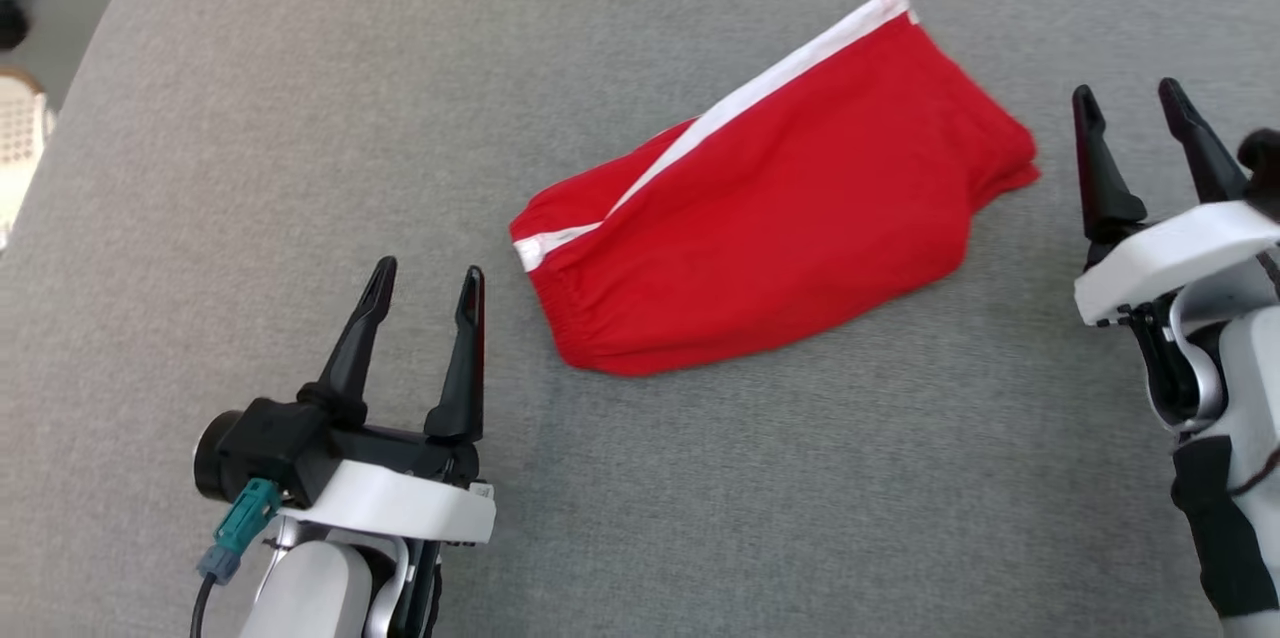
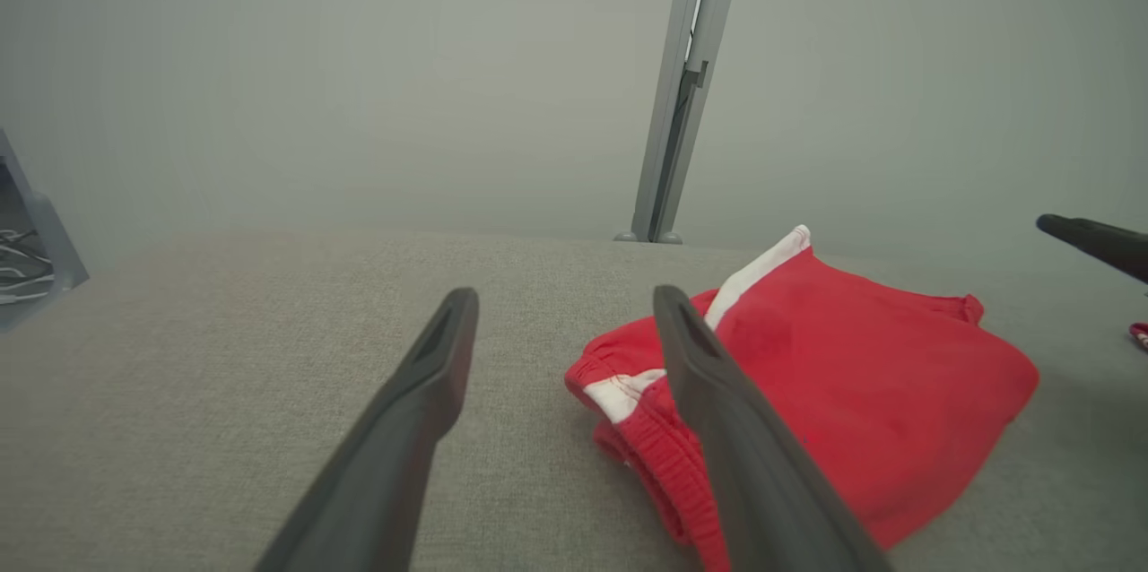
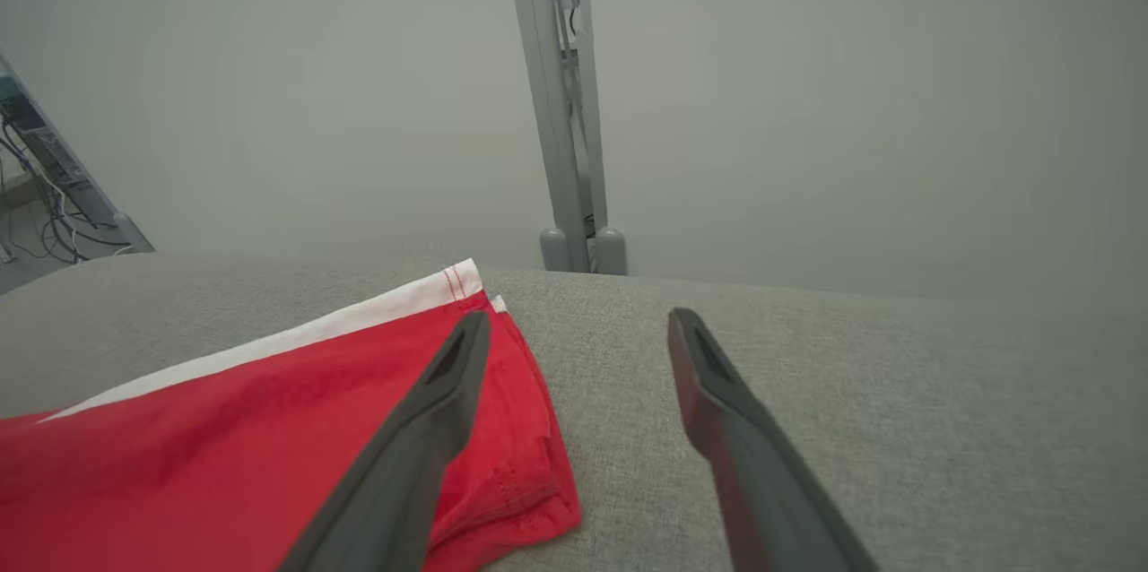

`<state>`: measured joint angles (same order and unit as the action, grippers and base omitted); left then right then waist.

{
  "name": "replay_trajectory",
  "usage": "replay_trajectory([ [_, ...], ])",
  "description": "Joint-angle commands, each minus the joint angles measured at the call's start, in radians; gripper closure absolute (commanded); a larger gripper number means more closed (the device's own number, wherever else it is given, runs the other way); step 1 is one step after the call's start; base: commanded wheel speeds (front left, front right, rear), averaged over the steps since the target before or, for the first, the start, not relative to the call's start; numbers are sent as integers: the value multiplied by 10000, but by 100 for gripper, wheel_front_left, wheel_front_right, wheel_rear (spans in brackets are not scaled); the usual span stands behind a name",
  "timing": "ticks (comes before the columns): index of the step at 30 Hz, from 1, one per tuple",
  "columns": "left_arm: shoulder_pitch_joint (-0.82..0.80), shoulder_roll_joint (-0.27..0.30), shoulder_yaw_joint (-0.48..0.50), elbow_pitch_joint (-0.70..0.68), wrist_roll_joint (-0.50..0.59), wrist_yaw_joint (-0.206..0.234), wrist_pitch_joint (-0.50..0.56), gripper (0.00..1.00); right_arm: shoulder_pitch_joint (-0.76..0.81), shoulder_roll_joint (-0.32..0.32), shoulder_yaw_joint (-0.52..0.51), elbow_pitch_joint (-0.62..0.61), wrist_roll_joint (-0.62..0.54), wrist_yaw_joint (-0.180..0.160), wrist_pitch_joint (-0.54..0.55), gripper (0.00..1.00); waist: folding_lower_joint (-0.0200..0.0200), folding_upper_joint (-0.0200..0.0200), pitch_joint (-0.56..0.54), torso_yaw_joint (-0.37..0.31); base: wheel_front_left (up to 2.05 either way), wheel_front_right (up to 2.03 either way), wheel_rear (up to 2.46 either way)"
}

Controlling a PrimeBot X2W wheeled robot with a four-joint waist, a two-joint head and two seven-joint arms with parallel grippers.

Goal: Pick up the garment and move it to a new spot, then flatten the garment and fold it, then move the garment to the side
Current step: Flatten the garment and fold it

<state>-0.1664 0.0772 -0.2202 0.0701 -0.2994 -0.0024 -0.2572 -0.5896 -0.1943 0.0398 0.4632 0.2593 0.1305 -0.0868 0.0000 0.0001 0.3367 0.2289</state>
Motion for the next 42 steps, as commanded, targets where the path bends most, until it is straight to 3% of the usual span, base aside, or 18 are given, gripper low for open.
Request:
replay_trajectory([
  [1, -213, -27, -36, 35, -20, -59, -49, 0, -218, -85, 87, 373, 88, 5, -49, 0, 0, -1, 348, 374, 0, 0, 0],
  [11, -537, -147, -75, 87, 109, -200, -63, 0, -1350, 148, 673, 3436, 601, 5, 94, 0, 0, -1, 629, 560, 0, 0, 0],
  [12, -542, -154, -58, 96, 134, -225, -63, 0, -1388, 230, 710, 3627, 729, 5, 66, 14, 0, -1, 638, 527, 0, 0, 0],
  [13, -529, -157, -38, 112, 164, -252, -64, 0, -1446, 288, 732, 3763, 827, 5, -52, 65, 0, -1, 637, 486, 0, 0, 0],
  [14, -526, -163, -25, 121, 206, -256, -64, 0, -1479, 348, 814, 3901, 928, 6, -111, 100, 0, -1, 639, 441, 0, 0, 0],
  [20, -524, -172, 75, 156, 327, -350, -65, 0, -1357, 650, 1106, 3969, 1687, 6, -913, 100, 0, -1, 485, 110, 0, 0, 0],
  [25, -331, -104, 225, 154, 466, -387, -64, 0, -606, 721, 1503, 3335, 2375, 5, -1586, 100, 0, -1, 124, -382, 0, 0, 0],
  [30, -180, 5, 245, 234, 546, -425, -58, 0, 1001, 839, 1259, 2050, 2899, 3, -1787, 100, 0, -1, -315, -887, 0, 0, 0],
  [39, 339, 359, 173, 129, 614, -397, 223, 0, 4440, 1391, 388, -1312, 3110, 5, -1791, 100, 0, -1, -1067, -1791, 0, 0, 0],
  [42, 481, 486, 199, -48, 596, -328, 357, 0, 5151, 1427, 654, -1940, 3533, 6, -1789, 100, 0, -1, -1155, -2043, 0, 0, 0],
])
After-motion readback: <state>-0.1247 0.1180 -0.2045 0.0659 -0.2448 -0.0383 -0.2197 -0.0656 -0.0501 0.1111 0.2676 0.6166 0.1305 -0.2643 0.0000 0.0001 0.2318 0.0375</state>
